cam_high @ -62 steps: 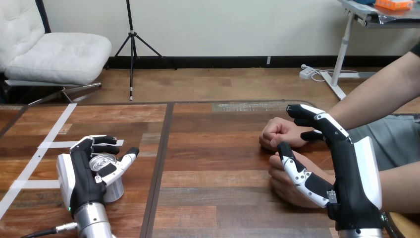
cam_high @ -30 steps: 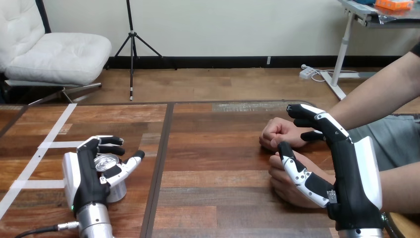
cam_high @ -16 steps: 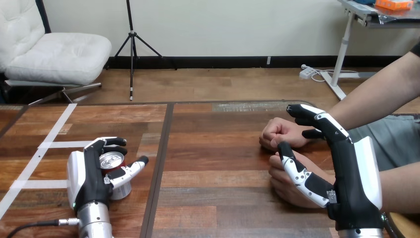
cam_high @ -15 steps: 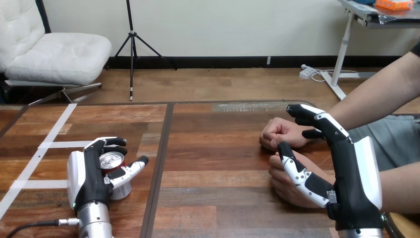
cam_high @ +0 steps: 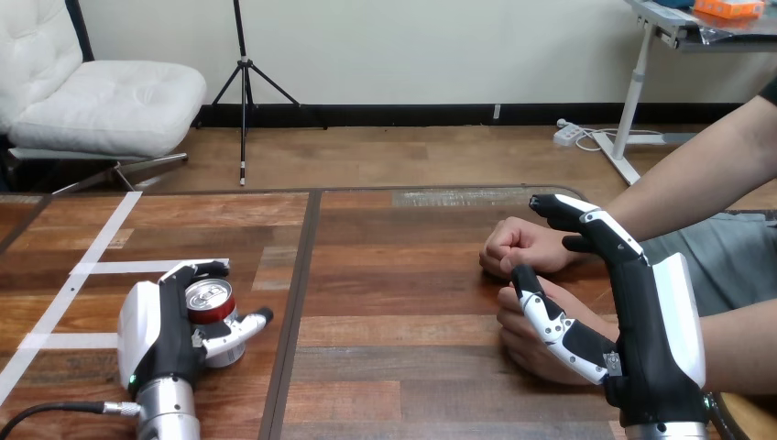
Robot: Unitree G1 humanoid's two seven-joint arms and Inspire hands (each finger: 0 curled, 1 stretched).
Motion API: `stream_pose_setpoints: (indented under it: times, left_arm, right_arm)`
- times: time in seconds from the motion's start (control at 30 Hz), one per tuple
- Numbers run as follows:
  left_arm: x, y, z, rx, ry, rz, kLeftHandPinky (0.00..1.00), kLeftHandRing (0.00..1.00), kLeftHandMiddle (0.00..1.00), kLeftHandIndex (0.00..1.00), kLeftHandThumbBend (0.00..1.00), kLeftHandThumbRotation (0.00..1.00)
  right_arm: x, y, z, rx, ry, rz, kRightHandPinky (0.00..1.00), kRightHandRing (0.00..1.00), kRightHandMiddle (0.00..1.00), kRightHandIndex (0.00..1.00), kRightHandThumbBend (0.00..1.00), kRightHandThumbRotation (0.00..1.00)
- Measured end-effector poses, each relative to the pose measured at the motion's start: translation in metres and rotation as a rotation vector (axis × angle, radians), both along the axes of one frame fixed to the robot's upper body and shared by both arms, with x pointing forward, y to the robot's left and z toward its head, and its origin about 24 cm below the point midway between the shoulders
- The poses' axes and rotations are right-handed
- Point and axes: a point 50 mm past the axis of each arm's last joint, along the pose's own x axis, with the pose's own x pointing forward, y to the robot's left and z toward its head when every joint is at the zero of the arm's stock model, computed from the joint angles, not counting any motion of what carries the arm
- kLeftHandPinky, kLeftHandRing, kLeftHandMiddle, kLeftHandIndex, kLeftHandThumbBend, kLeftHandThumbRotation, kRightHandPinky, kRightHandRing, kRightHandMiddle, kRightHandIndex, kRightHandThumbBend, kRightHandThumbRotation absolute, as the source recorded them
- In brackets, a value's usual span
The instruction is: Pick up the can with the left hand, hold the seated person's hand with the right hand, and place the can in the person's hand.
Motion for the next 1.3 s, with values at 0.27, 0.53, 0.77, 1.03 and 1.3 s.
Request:
stream_pose_setpoints:
  times: [0.27, 0.53, 0.77, 1.03, 1.3]
  left_arm:
    - [0.000, 0.005, 0.001, 0.088, 0.035, -0.024, 0.62, 0.69, 0.73, 0.72, 0.86, 0.03]
    - [0.002, 0.012, 0.005, 0.199, 0.084, -0.072, 0.58, 0.68, 0.73, 0.73, 0.84, 0.03]
    - [0.005, 0.020, 0.015, 0.297, 0.141, -0.148, 0.53, 0.63, 0.68, 0.69, 0.85, 0.01]
    - [0.004, 0.025, 0.024, 0.335, 0.178, -0.183, 0.48, 0.58, 0.63, 0.64, 0.83, 0.00]
    - [-0.002, 0.026, 0.029, 0.333, 0.176, -0.188, 0.42, 0.50, 0.55, 0.57, 0.78, 0.00]
  right_arm:
    - [0.000, 0.000, 0.000, -0.001, 0.000, 0.001, 0.75, 0.79, 0.78, 0.74, 0.42, 0.07]
    - [0.000, 0.000, 0.000, -0.003, 0.002, 0.004, 0.74, 0.78, 0.78, 0.74, 0.41, 0.07]
    - [0.000, 0.000, 0.000, -0.007, 0.007, 0.010, 0.73, 0.78, 0.78, 0.74, 0.41, 0.08]
    - [0.000, 0.000, 0.000, -0.010, 0.008, 0.011, 0.73, 0.78, 0.77, 0.74, 0.41, 0.08]
    - [0.000, 0.000, 0.000, -0.010, 0.008, 0.012, 0.74, 0.78, 0.77, 0.74, 0.42, 0.07]
